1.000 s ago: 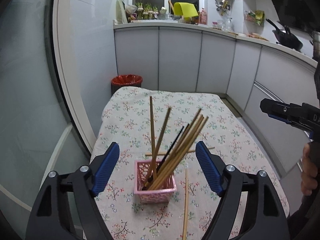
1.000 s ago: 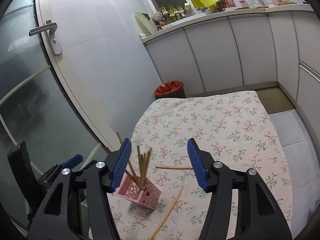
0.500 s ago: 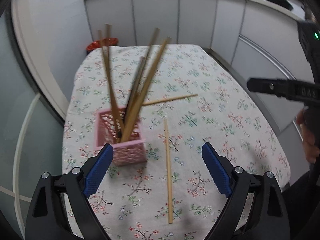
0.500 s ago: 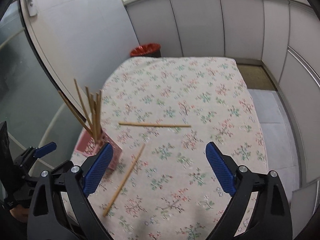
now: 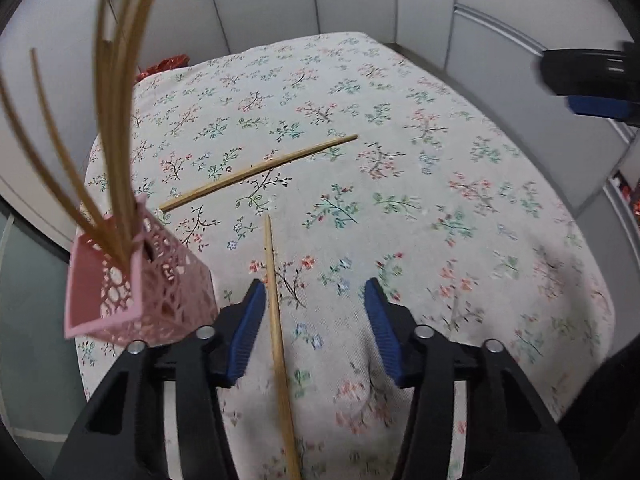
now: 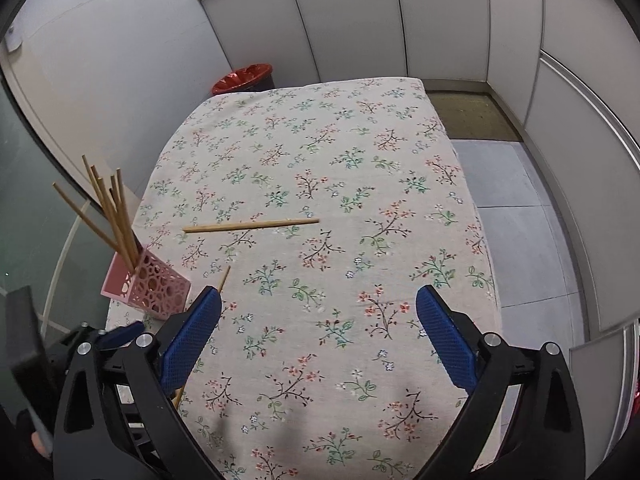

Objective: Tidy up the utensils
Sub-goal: 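Grasp a loose chopstick with the left gripper while the right gripper moves toward another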

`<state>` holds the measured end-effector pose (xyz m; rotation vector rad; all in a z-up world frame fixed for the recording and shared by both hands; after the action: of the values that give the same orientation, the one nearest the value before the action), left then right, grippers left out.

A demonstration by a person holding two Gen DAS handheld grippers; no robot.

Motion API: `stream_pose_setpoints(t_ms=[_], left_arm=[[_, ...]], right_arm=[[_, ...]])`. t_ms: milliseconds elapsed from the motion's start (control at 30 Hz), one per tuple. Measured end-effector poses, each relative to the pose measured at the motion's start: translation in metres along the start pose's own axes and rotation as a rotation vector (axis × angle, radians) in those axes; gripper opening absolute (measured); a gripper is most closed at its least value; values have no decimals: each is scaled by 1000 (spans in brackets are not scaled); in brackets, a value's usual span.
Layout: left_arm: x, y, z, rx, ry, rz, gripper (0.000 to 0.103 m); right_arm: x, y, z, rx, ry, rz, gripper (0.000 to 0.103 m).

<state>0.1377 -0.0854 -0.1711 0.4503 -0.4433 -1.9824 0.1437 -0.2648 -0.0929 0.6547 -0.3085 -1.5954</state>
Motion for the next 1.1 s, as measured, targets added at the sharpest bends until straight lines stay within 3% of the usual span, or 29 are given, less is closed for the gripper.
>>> stream_pose_setpoints(t_ms=[133,267,433,567,667,800,900,1100], left_arm=[[0,11,-38,-15,96,-7,41],[-4,14,-60,-41,136,0,41],[-16,13,-72,-80,72,74,40],[-22,12,-75,-93,-9,131,24],[-15,12,-73,-95,-9,101,9],[-4,9,-69,-106,18,53,6],[-3,8,-61,-108,-10,63,6],[4,10,-13,3,-62,50,6]], right_arm=[[4,0,-1,-5,2,-1,94],[6,0,1,-8,9,-4,94],[14,1,4,-6,22,-19,94],[20,2,6,-6,30,-31,94],[22,3,8,0,36,-39,94],[25,2,8,1,27,-42,94],[29,1,5,-6,17,-56,94],[40,-2,-4,-27,-22,-86,94]])
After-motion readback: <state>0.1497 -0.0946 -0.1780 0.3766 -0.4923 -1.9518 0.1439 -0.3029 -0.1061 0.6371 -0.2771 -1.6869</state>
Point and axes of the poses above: each gripper's, at about its wrist camera, not at the fingertips, and z roughly against the way its jaws point, x to its right, y to its top, the point moved 1 cm from there along -z, roughly the way its jaws point, and after that the axes turned 1 degree about x, right-handed, at the moved point
